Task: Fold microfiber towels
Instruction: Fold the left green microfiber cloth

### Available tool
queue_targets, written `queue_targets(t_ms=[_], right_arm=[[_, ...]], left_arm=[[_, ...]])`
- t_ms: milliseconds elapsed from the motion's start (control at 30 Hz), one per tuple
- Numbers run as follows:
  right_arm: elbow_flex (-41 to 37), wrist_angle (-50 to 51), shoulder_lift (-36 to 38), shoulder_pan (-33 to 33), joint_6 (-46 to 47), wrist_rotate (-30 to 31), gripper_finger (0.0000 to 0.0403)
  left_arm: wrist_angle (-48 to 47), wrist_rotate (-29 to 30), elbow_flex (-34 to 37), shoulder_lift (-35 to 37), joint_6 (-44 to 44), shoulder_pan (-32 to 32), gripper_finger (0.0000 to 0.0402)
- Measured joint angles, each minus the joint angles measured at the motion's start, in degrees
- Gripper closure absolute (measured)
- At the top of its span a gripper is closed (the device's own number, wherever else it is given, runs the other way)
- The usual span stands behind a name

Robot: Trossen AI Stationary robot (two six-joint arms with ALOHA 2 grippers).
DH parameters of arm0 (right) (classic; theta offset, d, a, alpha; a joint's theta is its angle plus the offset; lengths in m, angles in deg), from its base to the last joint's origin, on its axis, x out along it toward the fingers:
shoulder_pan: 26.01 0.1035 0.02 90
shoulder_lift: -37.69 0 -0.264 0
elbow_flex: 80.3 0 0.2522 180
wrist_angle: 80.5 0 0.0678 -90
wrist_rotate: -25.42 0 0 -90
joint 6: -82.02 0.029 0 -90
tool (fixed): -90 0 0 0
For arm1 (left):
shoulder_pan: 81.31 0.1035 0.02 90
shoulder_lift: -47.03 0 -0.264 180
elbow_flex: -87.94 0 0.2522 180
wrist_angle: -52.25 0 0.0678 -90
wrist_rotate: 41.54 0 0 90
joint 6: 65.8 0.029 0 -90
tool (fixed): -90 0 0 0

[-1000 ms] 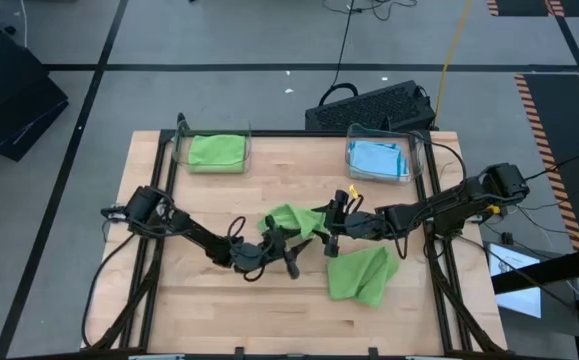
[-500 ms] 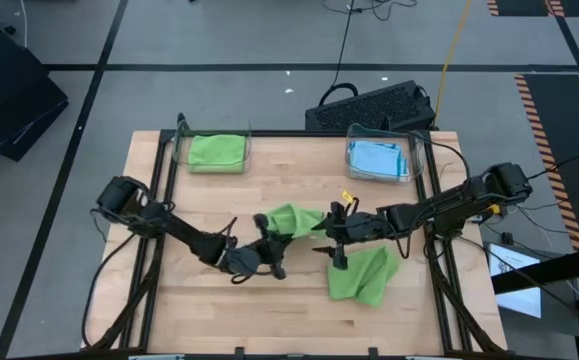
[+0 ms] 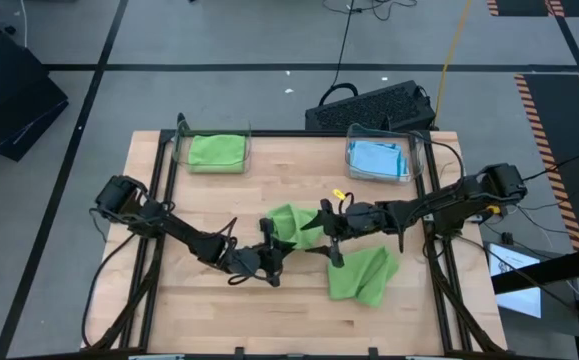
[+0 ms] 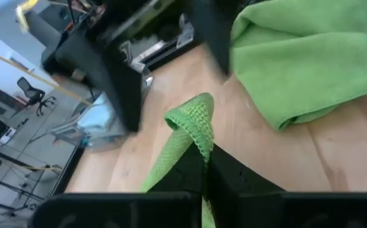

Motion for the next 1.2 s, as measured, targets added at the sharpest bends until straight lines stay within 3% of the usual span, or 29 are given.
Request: queue_targets(t_ms=[333,767,1100,1200], right_arm=[[0.0,-5.15,-3.67,0.11,0.31,-3.01,0.0133],[0.0,-7.26,-3.67,3.07,-0.89,-3.05,0.0272],[0.0,-4.59,-3.63,4.92,-1.68,-2.69,0.0343],[0.0,-2.84,-2.45,5.84,-1.41,1.12,0.0346]], left_arm=[[-0.17,0.0,0.0,0.0,-1.54,0.04,0.0388],[-1.05,-0.02,0.0,0.0,-6.45,1.5,0.0387],[-1.37,-0.02,0.0,0.0,-9.29,1.74,0.0388],[-1.39,-0.04,0.0,0.0,-9.22,1.74,0.0397]])
